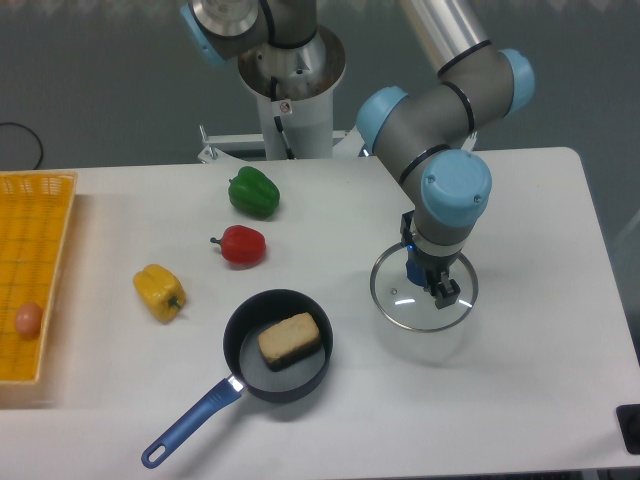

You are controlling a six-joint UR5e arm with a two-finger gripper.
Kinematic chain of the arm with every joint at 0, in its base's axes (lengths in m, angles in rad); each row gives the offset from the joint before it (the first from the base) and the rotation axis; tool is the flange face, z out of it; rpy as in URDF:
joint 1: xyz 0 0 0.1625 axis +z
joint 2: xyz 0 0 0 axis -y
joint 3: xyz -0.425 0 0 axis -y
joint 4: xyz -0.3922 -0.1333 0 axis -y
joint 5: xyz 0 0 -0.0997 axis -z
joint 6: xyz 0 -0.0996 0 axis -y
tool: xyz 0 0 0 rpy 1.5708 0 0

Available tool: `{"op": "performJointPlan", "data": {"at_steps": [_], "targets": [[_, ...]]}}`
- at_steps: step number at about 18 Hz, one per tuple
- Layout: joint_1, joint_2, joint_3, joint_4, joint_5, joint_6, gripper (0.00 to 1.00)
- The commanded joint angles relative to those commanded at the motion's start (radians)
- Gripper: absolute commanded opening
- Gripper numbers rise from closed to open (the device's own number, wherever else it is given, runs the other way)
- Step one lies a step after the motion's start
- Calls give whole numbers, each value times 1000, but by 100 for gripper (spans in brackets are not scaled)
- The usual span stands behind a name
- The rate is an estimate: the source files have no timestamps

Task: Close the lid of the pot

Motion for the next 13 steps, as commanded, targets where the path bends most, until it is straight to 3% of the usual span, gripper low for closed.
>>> {"op": "performJointPlan", "data": {"at_steps": [8,13], "targets": [[-2,5,-3,-9,0,-12,60],[-24,14,20,-64,-2,-69,60]]}}
